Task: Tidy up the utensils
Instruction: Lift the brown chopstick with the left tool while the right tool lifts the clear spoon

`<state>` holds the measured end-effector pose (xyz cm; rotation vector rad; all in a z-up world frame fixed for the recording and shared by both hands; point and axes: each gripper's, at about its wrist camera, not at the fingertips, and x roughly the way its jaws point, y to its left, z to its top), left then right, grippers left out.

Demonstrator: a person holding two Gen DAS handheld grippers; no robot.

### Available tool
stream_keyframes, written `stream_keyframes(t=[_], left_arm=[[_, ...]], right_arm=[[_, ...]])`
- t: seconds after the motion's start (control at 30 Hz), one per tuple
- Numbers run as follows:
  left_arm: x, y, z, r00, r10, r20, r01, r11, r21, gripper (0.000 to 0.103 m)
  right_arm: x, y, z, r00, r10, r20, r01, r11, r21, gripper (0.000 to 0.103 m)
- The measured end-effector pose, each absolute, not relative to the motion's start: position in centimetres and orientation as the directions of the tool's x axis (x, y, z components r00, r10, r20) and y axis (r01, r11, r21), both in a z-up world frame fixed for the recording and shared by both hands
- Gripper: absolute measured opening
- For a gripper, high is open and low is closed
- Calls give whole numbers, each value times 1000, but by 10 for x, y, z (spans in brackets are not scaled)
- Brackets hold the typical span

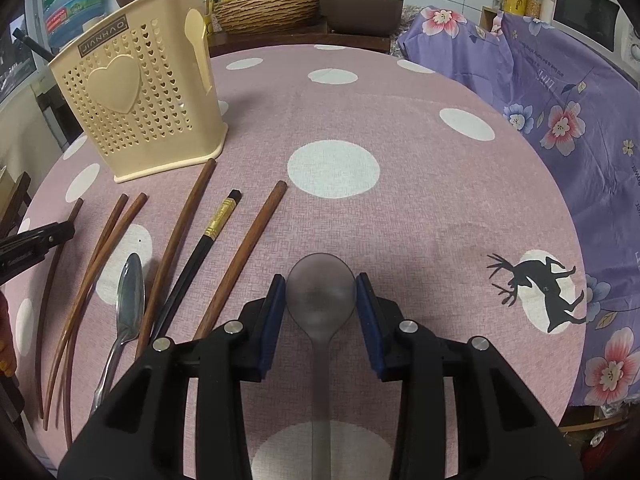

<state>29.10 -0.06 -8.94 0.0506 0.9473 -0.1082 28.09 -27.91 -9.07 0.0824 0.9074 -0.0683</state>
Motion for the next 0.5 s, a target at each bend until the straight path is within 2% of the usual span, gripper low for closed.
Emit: stream_keyframes(t=[0.2, 0.5], left_arm=[[297, -5, -90, 591, -34, -806, 106, 994, 37, 10], [295, -8, -81, 617, -46, -786, 100, 995, 20, 8]], right_arm=[[282, -279, -91, 617, -26, -786, 95, 995, 41, 37], [279, -284, -87, 637, 33, -770, 82, 991, 110, 37]])
